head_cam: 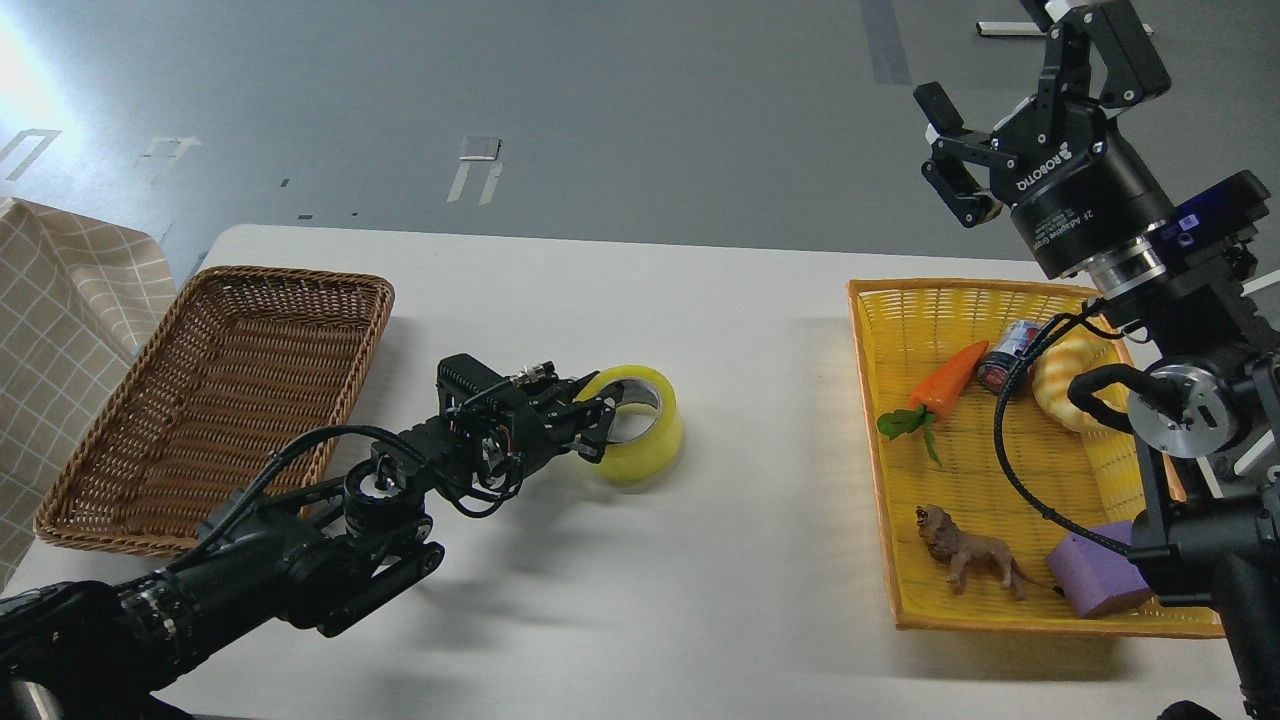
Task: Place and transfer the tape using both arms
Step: 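Close the left gripper on the tape roll's rim, then lift the tape and carry it over the wicker basket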
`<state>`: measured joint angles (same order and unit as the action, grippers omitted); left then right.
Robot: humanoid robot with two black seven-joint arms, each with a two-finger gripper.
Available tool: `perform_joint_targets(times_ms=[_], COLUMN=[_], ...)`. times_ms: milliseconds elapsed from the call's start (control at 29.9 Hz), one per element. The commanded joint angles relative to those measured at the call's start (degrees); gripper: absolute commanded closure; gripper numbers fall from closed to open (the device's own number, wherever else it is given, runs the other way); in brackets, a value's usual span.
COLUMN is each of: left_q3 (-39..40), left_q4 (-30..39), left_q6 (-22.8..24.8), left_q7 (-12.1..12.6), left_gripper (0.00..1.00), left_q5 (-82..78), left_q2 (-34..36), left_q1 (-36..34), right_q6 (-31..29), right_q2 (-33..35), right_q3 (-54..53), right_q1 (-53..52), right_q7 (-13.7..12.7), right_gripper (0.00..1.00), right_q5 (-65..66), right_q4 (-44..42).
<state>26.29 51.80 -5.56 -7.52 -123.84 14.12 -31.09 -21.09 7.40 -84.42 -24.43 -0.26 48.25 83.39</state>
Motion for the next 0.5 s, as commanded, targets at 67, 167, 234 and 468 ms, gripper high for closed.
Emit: perform_joint_targets(times_ms=[67,167,234,468], left_q3=[-0.01,-0.01,-0.01,-0.01], left_q4=[0.49,0.76,1.02,2.69], left_q6=[0.03,-0.15,-0.15,0.03], left_q7=[-0.21,-0.39,-0.56,-0.65], left_gripper=[1.00,1.00,1.00,1.00], left_q5=[0.18,1.67,3.07,3.52], left_q2=[0.82,1.44,1.88,3.46], left_q1=[-0.29,-0.64,-0.81,-2.13], right_q6=[0.26,0.26,0.26,0.34], right_q2=[-0.19,-0.19,-0.19,-0.28], right_q3=[-0.13,-0.22,-0.40,-0.40], right_q1=[0.26,0.52,0.96,0.96], right_q7=[-0.01,-0.01,-0.01,-0.01], right_gripper=[0.00,0.00,0.00,0.00], right_q5=[0.00,0.00,0.00,0.00], right_q4=[-0.07,-0.07,0.02,0.02])
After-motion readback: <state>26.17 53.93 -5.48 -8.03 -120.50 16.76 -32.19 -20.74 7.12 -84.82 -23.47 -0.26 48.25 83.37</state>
